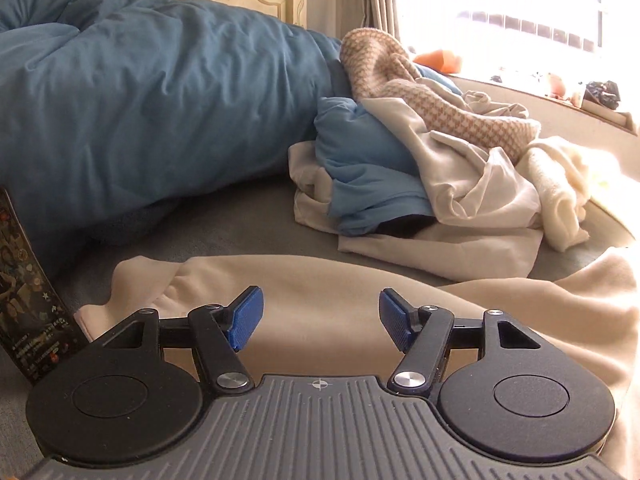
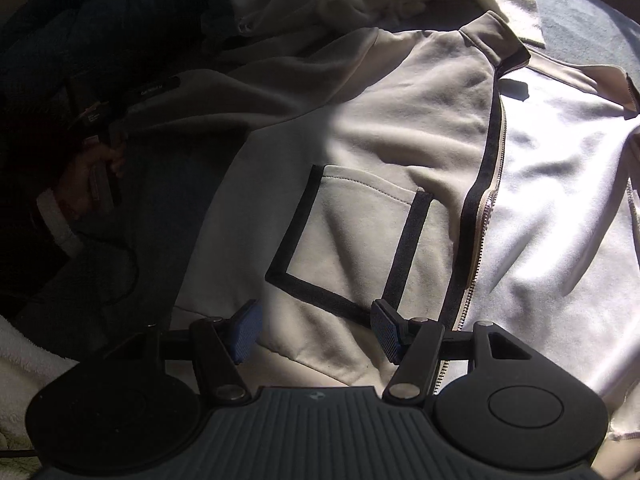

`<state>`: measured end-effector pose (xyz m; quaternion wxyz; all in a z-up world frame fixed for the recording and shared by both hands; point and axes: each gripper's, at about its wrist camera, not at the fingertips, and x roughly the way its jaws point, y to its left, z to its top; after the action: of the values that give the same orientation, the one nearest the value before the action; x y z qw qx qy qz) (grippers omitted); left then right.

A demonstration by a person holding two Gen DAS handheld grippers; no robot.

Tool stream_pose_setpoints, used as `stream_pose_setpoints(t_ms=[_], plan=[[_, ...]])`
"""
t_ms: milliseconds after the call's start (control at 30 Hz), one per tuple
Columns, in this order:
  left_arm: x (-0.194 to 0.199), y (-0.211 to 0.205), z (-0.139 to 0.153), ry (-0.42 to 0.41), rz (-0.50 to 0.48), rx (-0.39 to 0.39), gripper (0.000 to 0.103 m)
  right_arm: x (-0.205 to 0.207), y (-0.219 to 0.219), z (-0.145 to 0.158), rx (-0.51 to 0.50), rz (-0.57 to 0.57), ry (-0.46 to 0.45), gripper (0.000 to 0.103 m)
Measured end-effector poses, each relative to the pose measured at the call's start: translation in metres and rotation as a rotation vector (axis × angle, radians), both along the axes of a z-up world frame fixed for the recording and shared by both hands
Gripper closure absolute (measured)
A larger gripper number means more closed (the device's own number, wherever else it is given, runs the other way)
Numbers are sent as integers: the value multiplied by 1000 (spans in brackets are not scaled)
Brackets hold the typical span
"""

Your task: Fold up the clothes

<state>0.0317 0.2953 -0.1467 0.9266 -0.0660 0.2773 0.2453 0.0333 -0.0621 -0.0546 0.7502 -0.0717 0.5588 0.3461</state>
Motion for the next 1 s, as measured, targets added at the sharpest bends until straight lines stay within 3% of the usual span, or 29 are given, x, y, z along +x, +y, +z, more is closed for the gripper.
stream_pose_setpoints(t_ms=[133,300,533,600,700,833,1000], plan=[[-7,10,-16,34,25,-16,39,39,52,25,39,121,-87,40],[-16,20,-35,57,50,-56,38,92,145,30,78,283,-208,41],[-23,19,-40,56,31,-36,38,150,267,-22,40,442,-292,47],[-25,20,-39,63,23,-31,38,158,294,-39,28,499,-311,53],[-26,19,-39,79,3,-10,38,165,325,-64,-26,588,-343,71],[-29,19,-40,86,-14,-4,38,165,348,-88,-134,687,-342,71],[-33,17,-40,92,-22,-1,38,168,356,-95,-138,703,-303,66]])
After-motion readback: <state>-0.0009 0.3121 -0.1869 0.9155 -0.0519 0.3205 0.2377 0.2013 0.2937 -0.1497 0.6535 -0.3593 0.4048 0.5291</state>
